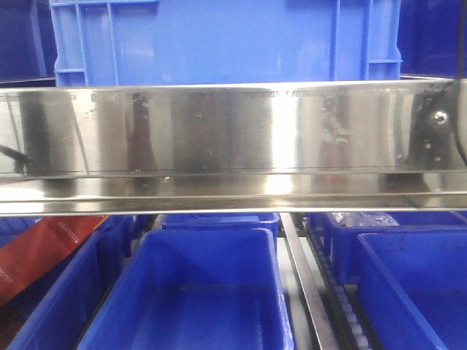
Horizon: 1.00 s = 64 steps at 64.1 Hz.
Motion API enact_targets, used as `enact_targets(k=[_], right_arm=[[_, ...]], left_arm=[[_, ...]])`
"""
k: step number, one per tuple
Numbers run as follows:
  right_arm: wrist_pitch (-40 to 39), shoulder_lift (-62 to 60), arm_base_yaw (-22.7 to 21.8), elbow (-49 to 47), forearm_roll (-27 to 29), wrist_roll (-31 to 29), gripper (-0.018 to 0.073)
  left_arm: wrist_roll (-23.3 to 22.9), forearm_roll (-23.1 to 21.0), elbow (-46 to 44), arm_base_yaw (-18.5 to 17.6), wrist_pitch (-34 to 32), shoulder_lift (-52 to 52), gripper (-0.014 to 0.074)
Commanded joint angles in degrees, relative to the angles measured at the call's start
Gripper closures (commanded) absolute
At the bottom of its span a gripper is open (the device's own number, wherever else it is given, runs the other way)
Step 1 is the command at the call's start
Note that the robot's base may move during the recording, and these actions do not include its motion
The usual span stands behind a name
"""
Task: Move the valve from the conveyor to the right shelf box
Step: 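Lower the valves into the blue bins and open both grippers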
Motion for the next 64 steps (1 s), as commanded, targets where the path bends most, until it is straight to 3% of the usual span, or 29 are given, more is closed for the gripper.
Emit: enact_targets(k=[1, 10, 20, 28, 40, 44, 51, 58, 63, 64], right_arm=[[-2.04, -0.29, -0.01, -1.08, 0.70, 0.09, 0.0620], [-1.73, -0.15, -0.01, -1.16, 1.29, 0.09, 0.0396], [-0.68, -0.50, -0.01, -2.66, 1.40, 0.09, 0.0123], [0.84, -1.32, -0.01, -4.20, 1.52, 0.09, 0.0057], [0.95, -5.20, -0.01, -4.20, 1.52, 0.09, 0.0077], [0.95, -6.93, -0.01, -4.20, 1.52, 0.09, 0.0118], [0.95, -10.72, -0.12, -4.20, 1.52, 0.09, 0.0265], [1.10, -14.27, -0.12, -4.09, 0.45, 0.09, 0.0470], [1.33, -16.85, -0.12, -3.97, -1.07, 0.09, 0.0613], [1.33, -17.53, -0.12, -3.86, -1.60, 0.09, 0.0649]], left_arm=[[0.21, -0.54, -1.02, -0.28, -0.75, 0.23, 0.0699], [0.21, -0.54, -1.02, -0.28, 0.44, 0.50, 0.0540], [0.21, -0.54, -1.02, -0.28, 0.68, 0.50, 0.0167], [0.21, -0.54, -1.02, -0.28, 1.03, 0.12, 0.0002], [0.21, -0.54, -1.02, -0.28, 1.03, -3.44, -0.0003], [0.21, -0.44, -1.02, -0.01, 1.03, -5.34, -0.0003], [0.21, -0.34, -1.02, 0.77, 1.60, -9.09, 0.0013], [0.21, -0.34, -1.02, 1.92, 3.02, -12.75, 0.0116], [0.21, -0.34, -1.02, 3.13, 4.70, -15.10, 0.0274], [0.21, -0.34, -1.02, 3.45, 5.30, -15.74, 0.0341]])
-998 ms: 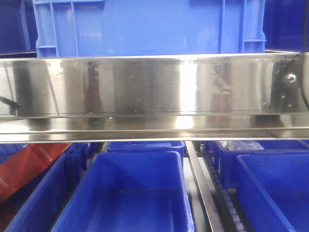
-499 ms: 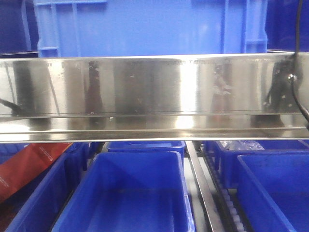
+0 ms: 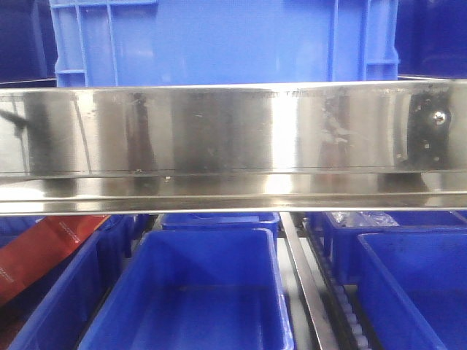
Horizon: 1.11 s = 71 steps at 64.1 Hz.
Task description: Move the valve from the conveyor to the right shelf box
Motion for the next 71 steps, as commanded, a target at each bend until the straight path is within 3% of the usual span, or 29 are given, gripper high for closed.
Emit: enact_targets(k=[1, 3, 11, 18, 24, 47, 57, 71], right_arm=[[-0.38, -3.75, -0.13, -0.31, -2.33, -0.12, 0.0673], [-0.10, -4.87, -0.13, -0.08, -2.96, -0.12, 0.0725], [-0.59, -9.14, -0.26, 2.74, -3.89, -0.12, 0.0720], [-2.54, -12.66, -0.26, 8.53, -4.35, -0.12, 0.0720], [-6.12, -16.87, -0.26, 15.84, -4.35, -0.12, 0.0720], [-29.14, -39.17, -0.26, 52.50, -4.46, -0.12, 0.0721], [-38.57, -48.60, -0.26, 68.47, -4.45, -0.12, 0.0721], [-44.93, -57.94, -0.26, 84.46, -4.45, -0.12, 0.0721]], left_arm=[[0.21, -0.22, -0.40, 1.62, 2.23, -3.23, 0.0375], [0.21, -0.22, -0.40, 2.34, 3.10, -4.26, 0.0445], [-0.15, -0.22, 0.05, 5.09, 7.50, -7.73, 0.0709], [-0.42, -0.22, 3.90, 7.15, 9.01, -11.22, 0.0707], [-0.67, -0.22, 11.45, 8.25, 5.64, -16.09, 0.0707], [-1.76, -0.22, 52.26, 8.51, -25.43, -43.74, 0.0707], [-1.76, -0.36, 68.55, 8.51, -33.50, -55.13, 0.0707], [-1.76, -0.44, 86.24, 8.51, -44.04, -68.84, 0.0707]])
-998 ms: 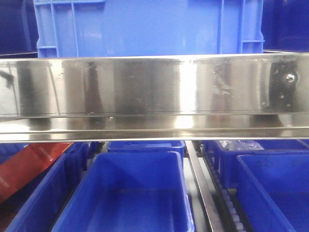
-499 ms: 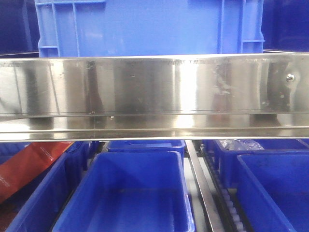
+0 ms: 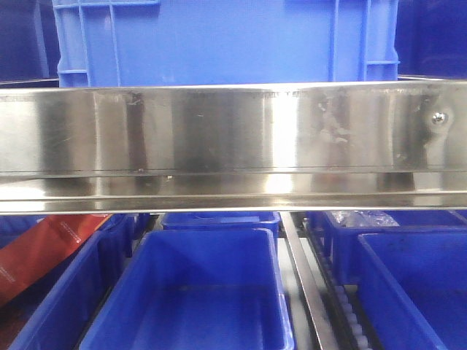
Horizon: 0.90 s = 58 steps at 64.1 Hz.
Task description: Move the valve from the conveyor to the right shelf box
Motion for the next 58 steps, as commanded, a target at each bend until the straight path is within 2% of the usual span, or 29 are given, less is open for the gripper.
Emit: enact_targets(k=[1, 9, 16, 58], right_arm=[[-4.06, -3.18, -0.14, 5.63, -0.36, -0.12, 0.0721], [-6.71, -5.30, -0.14, 11.90, -0.36, -0.12, 0.0721], [-7.97, -5.30, -0.14, 13.96, -0.36, -0.12, 0.0721], [-9.71, -5.30, -0.14, 14.29, -0.36, -0.12, 0.0721]], left_arm=[[-0.28, -0.47, 5.52, 0.11, -5.50, -4.50, 0.0707], [-0.28, -0.47, 12.27, 0.11, -8.92, -9.37, 0.0707], [-0.28, -0.47, 14.46, 0.11, -9.15, -10.77, 0.0707], [-0.28, -0.47, 14.88, 0.11, -8.83, -10.77, 0.0707]])
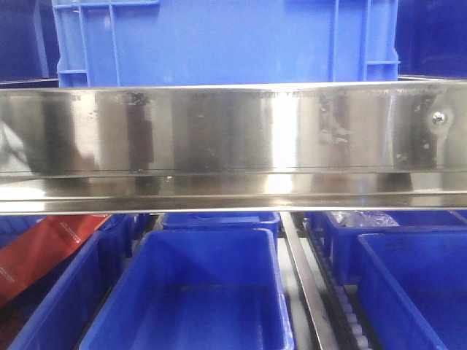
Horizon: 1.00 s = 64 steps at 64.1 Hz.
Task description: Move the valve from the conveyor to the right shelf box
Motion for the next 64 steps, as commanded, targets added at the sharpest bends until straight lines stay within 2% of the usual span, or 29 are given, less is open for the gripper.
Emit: enact_targets(k=[1, 8, 13, 20, 23, 27, 36, 41, 51, 54, 64], right_arm=[[-1.74, -0.45, -0.14, 0.06, -0.28, -0.12, 0.0721], [-1.74, -0.45, -0.14, 0.06, -0.28, -0.12, 0.0721], [-1.74, -0.45, -0.14, 0.06, -0.28, -0.12, 0.0721], [-1.74, -0.45, -0.14, 0.06, -0.28, -0.12, 0.0721], [-1.74, -0.45, -0.14, 0.06, -0.28, -0.12, 0.0721], [-1.74, -0.45, -0.14, 0.06, -0.28, -0.12, 0.0721], [-1.74, -0.45, -0.14, 0.06, -0.28, -0.12, 0.0721], [-1.74, -0.45, -0.14, 0.06, -0.28, -0.12, 0.0721], [-1.74, -0.45, -0.14, 0.06, -0.28, -0.12, 0.0721], [-1.74, -0.45, -0.14, 0.06, -0.28, -0.12, 0.0721], [-1.86, -0.45, -0.14, 0.06, -0.28, -0.12, 0.0721]], left_arm=[[-0.28, -0.47, -0.14, 0.11, -1.09, -0.28, 0.0707], [-0.28, 0.41, -0.14, 0.11, -1.22, -0.28, 0.0707], [-0.73, 5.47, -0.02, 0.11, -1.22, -0.53, 0.0707], [-10.92, 9.77, 1.95, 1.90, -2.65, -2.60, 0.0707], [-12.65, 12.54, 3.60, 3.42, -4.03, -3.75, 0.0707], [-12.58, 14.47, 5.85, 5.62, -6.62, -5.90, 0.0707], [-12.58, 14.51, 11.91, 10.82, -9.04, -11.96, 0.0707], [-12.58, 14.36, 14.79, 12.50, -9.04, -15.31, 0.0707], [-12.58, 12.60, 18.20, 14.24, -8.93, -19.30, 0.0707], [-12.47, 11.85, 18.20, 14.34, -6.18, -19.30, 0.0707], [-7.54, 9.09, 18.20, 14.34, -4.86, -19.30, 0.0707]])
